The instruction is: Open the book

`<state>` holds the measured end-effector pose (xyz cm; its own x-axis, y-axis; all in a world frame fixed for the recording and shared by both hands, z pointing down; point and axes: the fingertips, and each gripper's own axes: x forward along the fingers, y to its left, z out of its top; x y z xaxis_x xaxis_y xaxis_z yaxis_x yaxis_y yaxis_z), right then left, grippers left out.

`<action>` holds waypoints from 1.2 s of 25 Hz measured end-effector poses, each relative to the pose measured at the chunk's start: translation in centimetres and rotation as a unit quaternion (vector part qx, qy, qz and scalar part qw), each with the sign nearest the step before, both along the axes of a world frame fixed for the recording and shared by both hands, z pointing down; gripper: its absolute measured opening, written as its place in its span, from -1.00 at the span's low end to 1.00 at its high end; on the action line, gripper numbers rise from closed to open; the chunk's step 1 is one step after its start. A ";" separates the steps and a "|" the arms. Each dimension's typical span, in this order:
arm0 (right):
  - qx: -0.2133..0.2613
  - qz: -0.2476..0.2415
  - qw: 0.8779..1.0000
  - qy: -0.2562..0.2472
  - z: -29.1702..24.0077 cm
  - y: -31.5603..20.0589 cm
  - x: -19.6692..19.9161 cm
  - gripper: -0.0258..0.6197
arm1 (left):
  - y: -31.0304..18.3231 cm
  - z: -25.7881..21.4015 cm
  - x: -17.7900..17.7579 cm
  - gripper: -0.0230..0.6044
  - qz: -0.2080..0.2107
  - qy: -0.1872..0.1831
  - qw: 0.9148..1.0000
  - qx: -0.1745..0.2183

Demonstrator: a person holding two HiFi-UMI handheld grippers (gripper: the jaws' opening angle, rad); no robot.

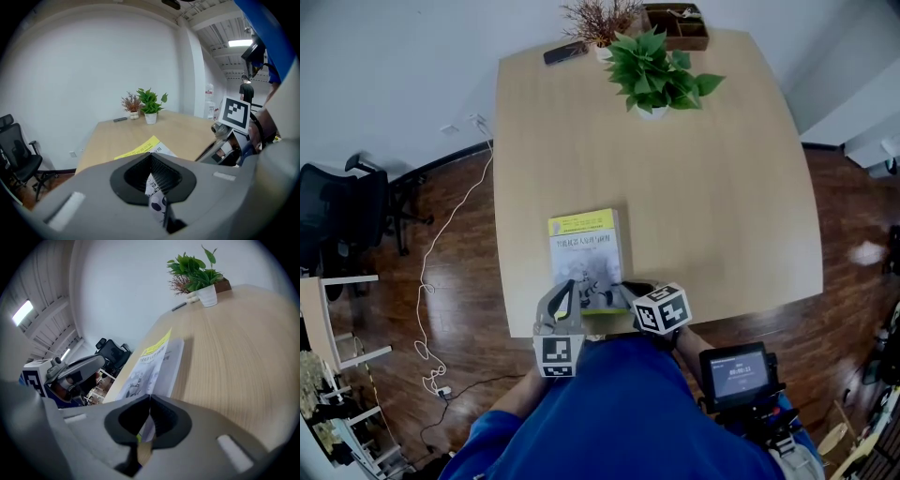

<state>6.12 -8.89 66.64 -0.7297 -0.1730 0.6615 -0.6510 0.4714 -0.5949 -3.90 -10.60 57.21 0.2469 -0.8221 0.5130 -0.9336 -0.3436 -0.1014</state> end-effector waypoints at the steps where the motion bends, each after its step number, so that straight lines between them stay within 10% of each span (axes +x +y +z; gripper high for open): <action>1: 0.001 -0.001 1.000 -0.001 -0.1 0.1 -0.1 -0.89 | 0.2 0.0 -0.1 -0.90 -0.001 -0.001 1.000 0.000; 30: 0.041 0.031 0.999 0.013 -5.5 0.8 -2.9 -0.91 | 0.9 -1.9 -4.6 -0.90 0.017 0.030 0.999 0.030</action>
